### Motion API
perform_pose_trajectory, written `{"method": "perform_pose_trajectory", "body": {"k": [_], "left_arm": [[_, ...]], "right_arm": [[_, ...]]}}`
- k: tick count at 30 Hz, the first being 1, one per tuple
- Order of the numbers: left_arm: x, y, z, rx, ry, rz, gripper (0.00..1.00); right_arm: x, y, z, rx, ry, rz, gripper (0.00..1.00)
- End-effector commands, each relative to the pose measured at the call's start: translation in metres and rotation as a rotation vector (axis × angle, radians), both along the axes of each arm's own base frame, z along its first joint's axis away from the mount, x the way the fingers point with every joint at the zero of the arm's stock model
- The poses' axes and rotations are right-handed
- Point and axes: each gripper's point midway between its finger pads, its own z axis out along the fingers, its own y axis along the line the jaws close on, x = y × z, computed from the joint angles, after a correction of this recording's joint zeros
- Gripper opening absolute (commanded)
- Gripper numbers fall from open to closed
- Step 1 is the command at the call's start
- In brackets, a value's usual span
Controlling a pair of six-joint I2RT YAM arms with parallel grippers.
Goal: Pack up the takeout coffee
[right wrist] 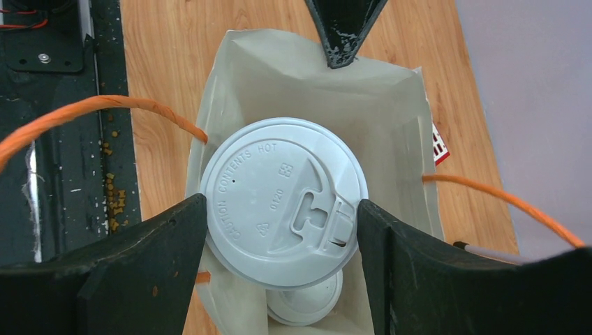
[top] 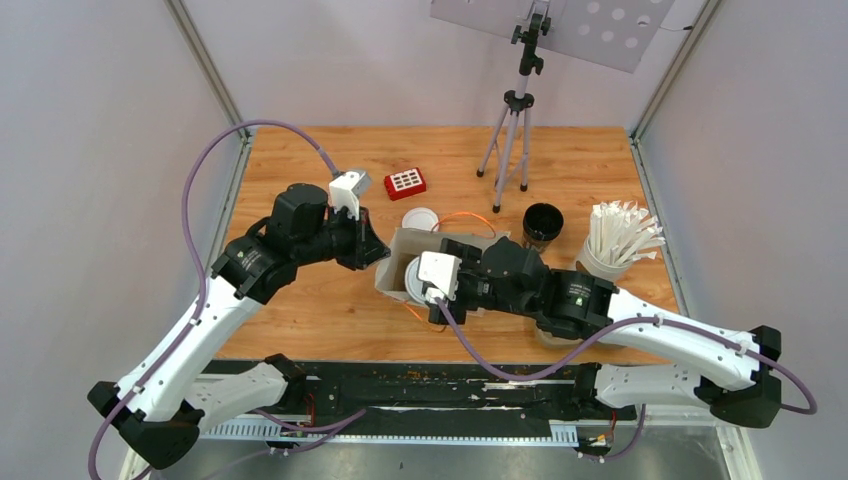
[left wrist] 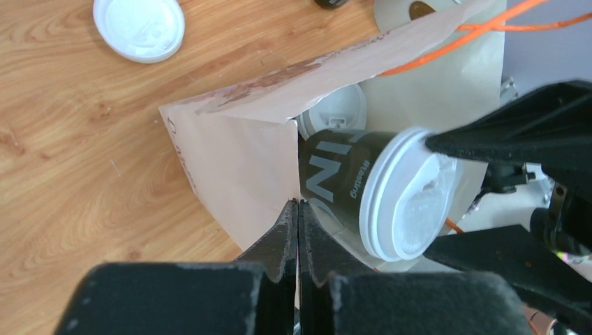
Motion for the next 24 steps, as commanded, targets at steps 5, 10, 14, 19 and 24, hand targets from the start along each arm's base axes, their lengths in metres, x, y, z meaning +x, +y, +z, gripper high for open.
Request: {"method": "perform_pose_trajectory", "body": {"k": [5, 10, 14, 19, 24], "left_arm": [[-0.010, -0.010, 0.011, -0.015, -0.174, -0.200, 0.00], [-0.012, -0.016, 0.009, -0.039, -0.170, -0.228, 0.00], [-0.013, -0.018, 0.009, -0.047, -0.168, -0.243, 0.00], [-0.016, -0.016, 0.006, -0.038, -0.164, -0.249, 0.00], [-0.016, -0.014, 0.011, -0.056, -0.134, -0.200, 0.00]], "right_arm": [[0.025, 0.006, 0.008, -0.023, -0.109, -0.063, 0.75], [0.034, 0.005, 0.015, -0.033, -0.139, -0.069, 0.76], [0.034, 0.007, 0.012, -0.032, -0.147, -0.057, 0.76], [0.034, 0.014, 0.010, -0.024, -0.168, -0.028, 0.76], [0.033, 0.019, -0.001, -0.053, -0.217, 0.031, 0.77]]}}
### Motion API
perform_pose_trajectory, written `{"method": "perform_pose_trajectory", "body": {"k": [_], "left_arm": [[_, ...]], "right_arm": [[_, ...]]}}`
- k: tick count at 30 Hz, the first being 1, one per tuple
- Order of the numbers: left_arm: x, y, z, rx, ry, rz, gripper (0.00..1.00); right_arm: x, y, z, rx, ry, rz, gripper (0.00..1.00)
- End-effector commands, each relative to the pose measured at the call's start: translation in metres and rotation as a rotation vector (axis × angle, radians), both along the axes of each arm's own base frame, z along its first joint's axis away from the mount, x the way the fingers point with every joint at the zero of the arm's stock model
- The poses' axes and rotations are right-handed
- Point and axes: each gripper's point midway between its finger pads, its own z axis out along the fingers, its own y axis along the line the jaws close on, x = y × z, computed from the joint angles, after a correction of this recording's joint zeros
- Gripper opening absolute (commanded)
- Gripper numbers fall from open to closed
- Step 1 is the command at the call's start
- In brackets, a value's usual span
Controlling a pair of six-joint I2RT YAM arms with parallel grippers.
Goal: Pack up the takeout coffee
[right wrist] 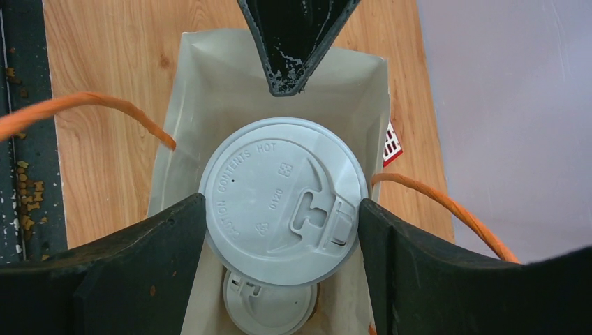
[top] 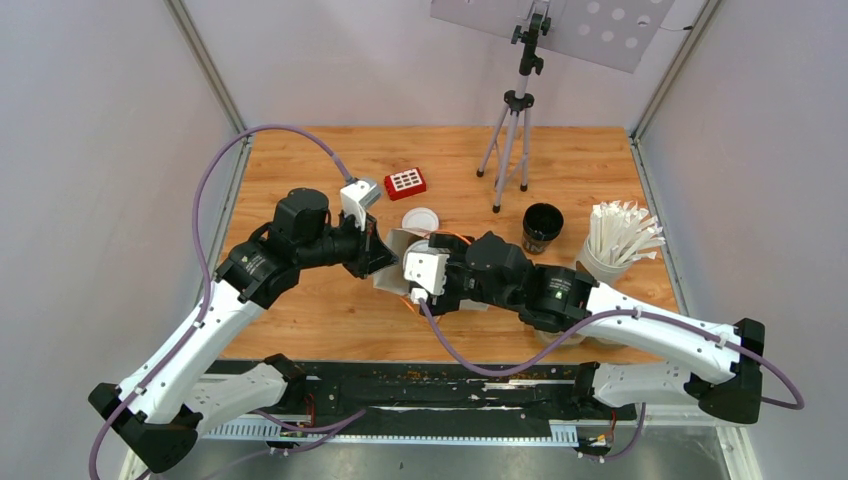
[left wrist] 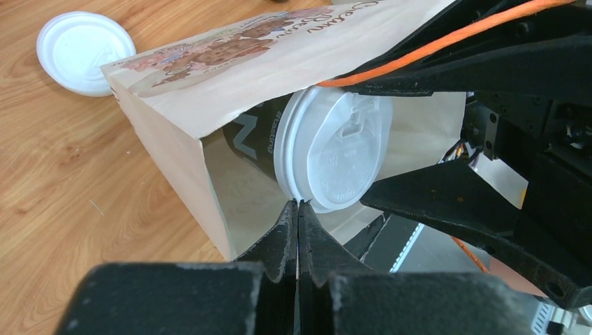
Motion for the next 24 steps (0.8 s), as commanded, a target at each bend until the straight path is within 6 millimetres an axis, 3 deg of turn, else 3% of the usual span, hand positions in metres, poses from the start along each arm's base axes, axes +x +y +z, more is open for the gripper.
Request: {"method": "perform_pose_trajectory", "body": {"k": [1, 5, 9, 13, 20, 24], "left_arm": [[0.000, 0.002, 0.014, -0.035, -0.009, 0.034, 0.00], [0.001, 0.007, 0.014, -0.039, 0.027, 0.095, 0.04], [-0.002, 0.019, 0.018, -0.005, 0.042, 0.141, 0.33], [-0.016, 0.032, 0.021, 0.053, 0.084, 0.139, 0.52], [-0.029, 0.032, 0.015, 0.059, 0.116, 0.091, 0.59], [-0.034, 0.019, 0.009, -0.002, 0.158, 0.051, 0.60]], "right_arm": [[0.002, 0.012, 0.005, 0.020, -0.078, 0.068, 0.78], [0.000, 0.014, -0.008, -0.007, -0.097, 0.108, 0.77], [-0.001, 0.011, -0.018, -0.020, -0.097, 0.110, 0.77], [-0.007, 0.003, -0.020, -0.034, -0.095, 0.124, 0.77], [-0.026, -0.007, -0.036, -0.053, -0.033, 0.189, 0.77], [-0.028, -0.009, -0.038, -0.047, -0.033, 0.192, 0.76]]}}
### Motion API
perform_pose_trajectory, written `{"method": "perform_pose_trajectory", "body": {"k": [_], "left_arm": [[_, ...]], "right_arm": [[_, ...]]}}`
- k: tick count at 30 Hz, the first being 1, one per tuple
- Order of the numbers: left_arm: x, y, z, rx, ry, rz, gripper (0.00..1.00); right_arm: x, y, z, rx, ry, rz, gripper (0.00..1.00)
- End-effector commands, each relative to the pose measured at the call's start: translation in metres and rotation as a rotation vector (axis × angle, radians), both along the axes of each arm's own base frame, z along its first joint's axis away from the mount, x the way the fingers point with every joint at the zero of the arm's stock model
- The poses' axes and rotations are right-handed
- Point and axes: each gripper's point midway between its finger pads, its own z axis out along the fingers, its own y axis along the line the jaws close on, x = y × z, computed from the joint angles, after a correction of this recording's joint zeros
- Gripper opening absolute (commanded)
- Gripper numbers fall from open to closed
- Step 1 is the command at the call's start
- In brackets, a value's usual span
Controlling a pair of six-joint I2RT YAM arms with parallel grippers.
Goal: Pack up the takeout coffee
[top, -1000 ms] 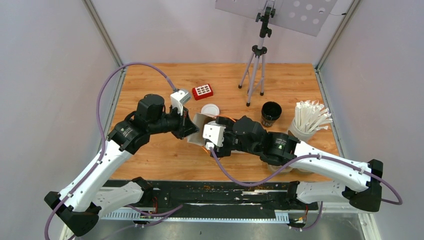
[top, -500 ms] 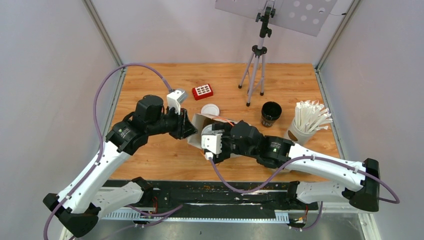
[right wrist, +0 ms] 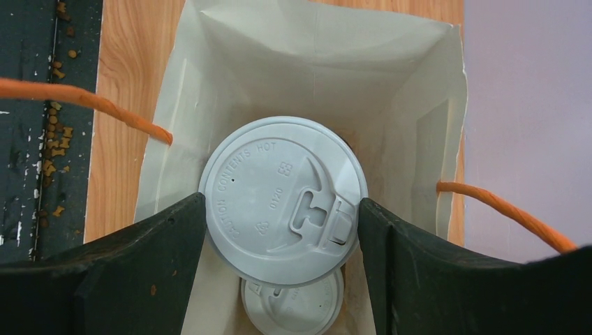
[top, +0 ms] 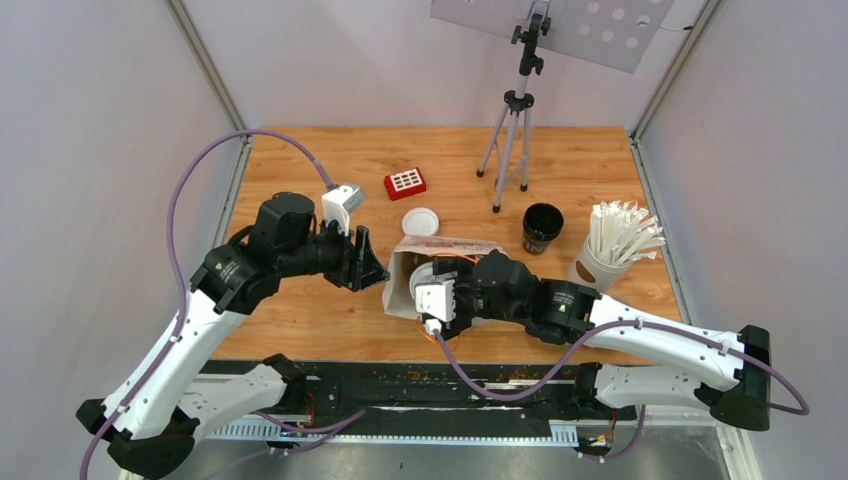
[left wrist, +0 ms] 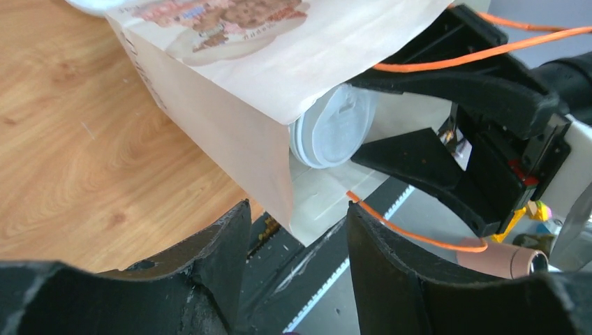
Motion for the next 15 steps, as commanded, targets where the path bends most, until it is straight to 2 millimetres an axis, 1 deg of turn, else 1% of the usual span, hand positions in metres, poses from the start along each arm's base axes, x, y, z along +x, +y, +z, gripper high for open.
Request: {"method": "perform_pose_trajectory", "body": {"k": [1, 4, 5, 13, 15], "left_arm": [[-0.010, -0.016, -0.005, -0.088, 0.053, -0.066, 0.62], [-0.016, -0.027, -0.011, -0.161, 0.099, -0.097, 0.63], [-0.017, -0.028, -0.014, -0.166, 0.111, -0.091, 0.63], [-0.005, -0.014, -0.035, -0.084, 0.087, -0.001, 0.62], [-0.003, -0.012, -0.037, -0.063, 0.080, 0.000, 0.61]], "right_arm": [[-0.007, 0.000, 0.004, 0.034, 0.005, 0.032, 0.76], [-0.006, 0.004, 0.005, 0.043, -0.003, 0.037, 0.76], [-0.005, 0.006, 0.006, 0.046, -0.007, 0.037, 0.76], [0.000, 0.015, 0.008, 0.058, -0.037, 0.044, 0.75], [0.000, 0.016, 0.009, 0.058, -0.041, 0.048, 0.75]]}}
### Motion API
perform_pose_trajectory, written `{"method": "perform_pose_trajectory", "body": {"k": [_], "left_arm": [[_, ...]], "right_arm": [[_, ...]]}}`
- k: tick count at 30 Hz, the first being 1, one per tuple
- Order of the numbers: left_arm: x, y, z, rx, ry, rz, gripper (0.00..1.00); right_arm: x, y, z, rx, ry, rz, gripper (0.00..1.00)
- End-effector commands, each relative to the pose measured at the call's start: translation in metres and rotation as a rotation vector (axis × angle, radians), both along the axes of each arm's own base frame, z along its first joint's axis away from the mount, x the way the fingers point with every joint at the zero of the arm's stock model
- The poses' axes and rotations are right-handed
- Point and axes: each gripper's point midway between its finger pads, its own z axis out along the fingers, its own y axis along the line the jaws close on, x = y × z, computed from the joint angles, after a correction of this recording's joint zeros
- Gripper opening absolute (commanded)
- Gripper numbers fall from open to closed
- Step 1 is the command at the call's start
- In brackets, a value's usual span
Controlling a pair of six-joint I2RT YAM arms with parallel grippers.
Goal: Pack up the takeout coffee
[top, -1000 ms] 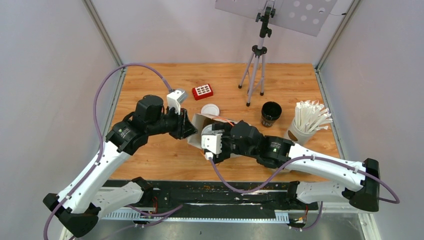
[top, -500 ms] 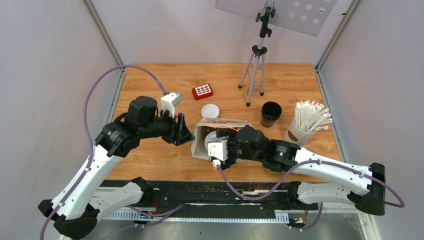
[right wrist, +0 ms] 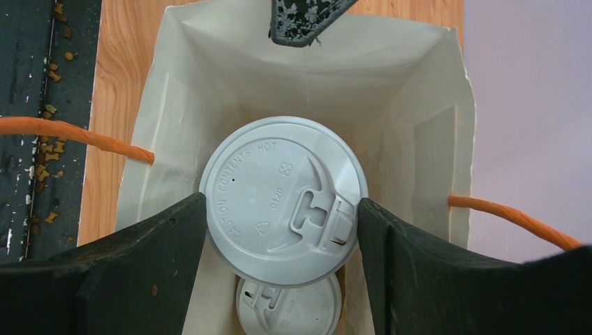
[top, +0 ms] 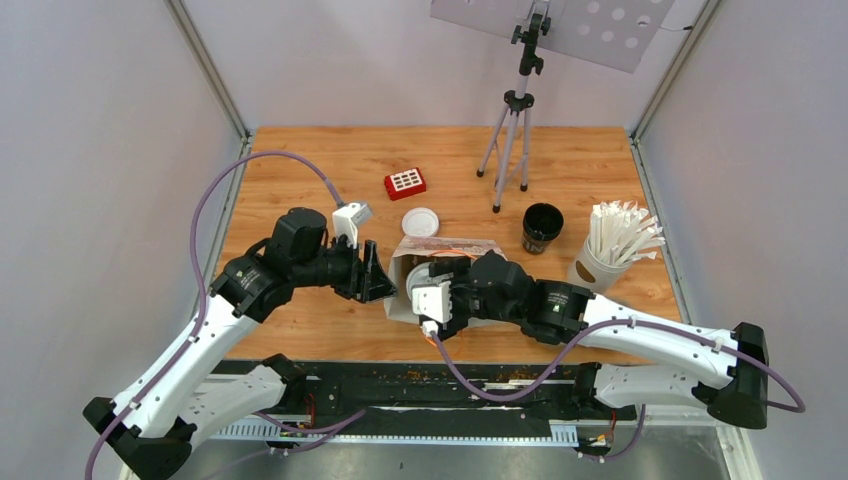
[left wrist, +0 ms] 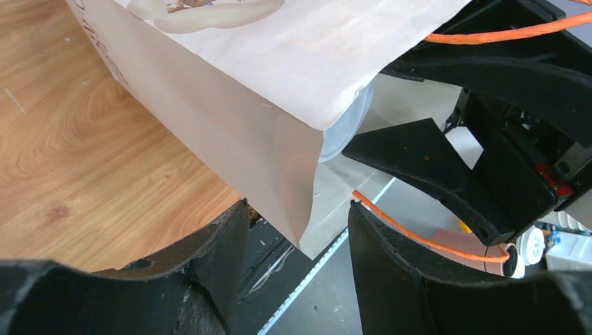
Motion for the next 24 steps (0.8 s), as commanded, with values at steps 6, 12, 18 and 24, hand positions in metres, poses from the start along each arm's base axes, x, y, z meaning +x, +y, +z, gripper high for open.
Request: {"method": "perform_pose_trajectory", "body": {"k": [6, 12, 18, 24], "left_arm": [[0.017, -0.003, 0.010, -0.019, -0.086, 0.029, 0.56], [0.020, -0.007, 0.011, -0.034, -0.100, 0.017, 0.34], [0.012, -0.013, 0.009, -0.071, -0.072, -0.028, 0.03], [0.007, -0.014, 0.002, -0.066, -0.059, -0.053, 0.00]], "right_arm": [[-0.001, 0.010, 0.007, 0.038, -0.035, 0.042, 0.75], [-0.006, 0.006, -0.004, 0.029, -0.020, 0.053, 0.75], [-0.002, 0.005, -0.001, 0.032, -0.072, 0.055, 0.75], [0.006, 0.015, 0.002, 0.039, -0.137, 0.069, 0.75]]}}
